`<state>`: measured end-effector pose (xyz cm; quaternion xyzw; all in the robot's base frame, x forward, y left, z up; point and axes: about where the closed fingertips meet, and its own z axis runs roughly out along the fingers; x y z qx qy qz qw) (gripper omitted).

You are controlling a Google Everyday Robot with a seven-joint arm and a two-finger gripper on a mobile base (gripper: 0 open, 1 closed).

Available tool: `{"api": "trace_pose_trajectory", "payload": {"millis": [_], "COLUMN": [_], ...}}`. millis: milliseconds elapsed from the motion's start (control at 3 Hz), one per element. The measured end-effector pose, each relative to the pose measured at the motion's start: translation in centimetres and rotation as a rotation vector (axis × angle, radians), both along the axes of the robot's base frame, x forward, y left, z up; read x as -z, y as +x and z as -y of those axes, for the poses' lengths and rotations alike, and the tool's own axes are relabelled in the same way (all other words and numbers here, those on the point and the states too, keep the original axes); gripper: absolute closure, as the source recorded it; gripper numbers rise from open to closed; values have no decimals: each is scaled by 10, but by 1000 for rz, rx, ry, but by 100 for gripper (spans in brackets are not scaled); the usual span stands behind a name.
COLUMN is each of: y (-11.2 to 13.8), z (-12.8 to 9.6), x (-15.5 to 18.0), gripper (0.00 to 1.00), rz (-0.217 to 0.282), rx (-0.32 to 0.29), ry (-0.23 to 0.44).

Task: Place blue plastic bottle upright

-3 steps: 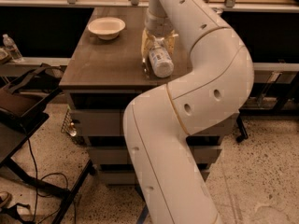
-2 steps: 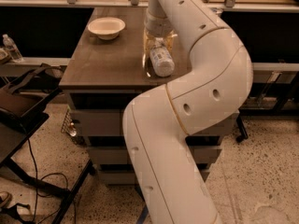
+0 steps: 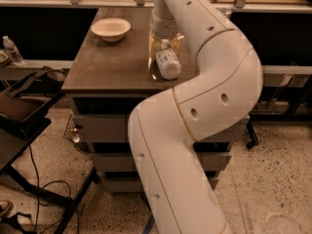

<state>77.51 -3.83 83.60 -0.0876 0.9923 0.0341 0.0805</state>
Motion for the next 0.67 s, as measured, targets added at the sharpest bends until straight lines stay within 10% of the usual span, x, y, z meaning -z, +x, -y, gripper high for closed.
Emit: {"api": "trace_pose_trajectory", "payload": {"millis": [667], "y": [8], "z": [5], "x": [-29], "gripper": [100], "rz": [87], "rx": [-6], "ry": [-14]}}
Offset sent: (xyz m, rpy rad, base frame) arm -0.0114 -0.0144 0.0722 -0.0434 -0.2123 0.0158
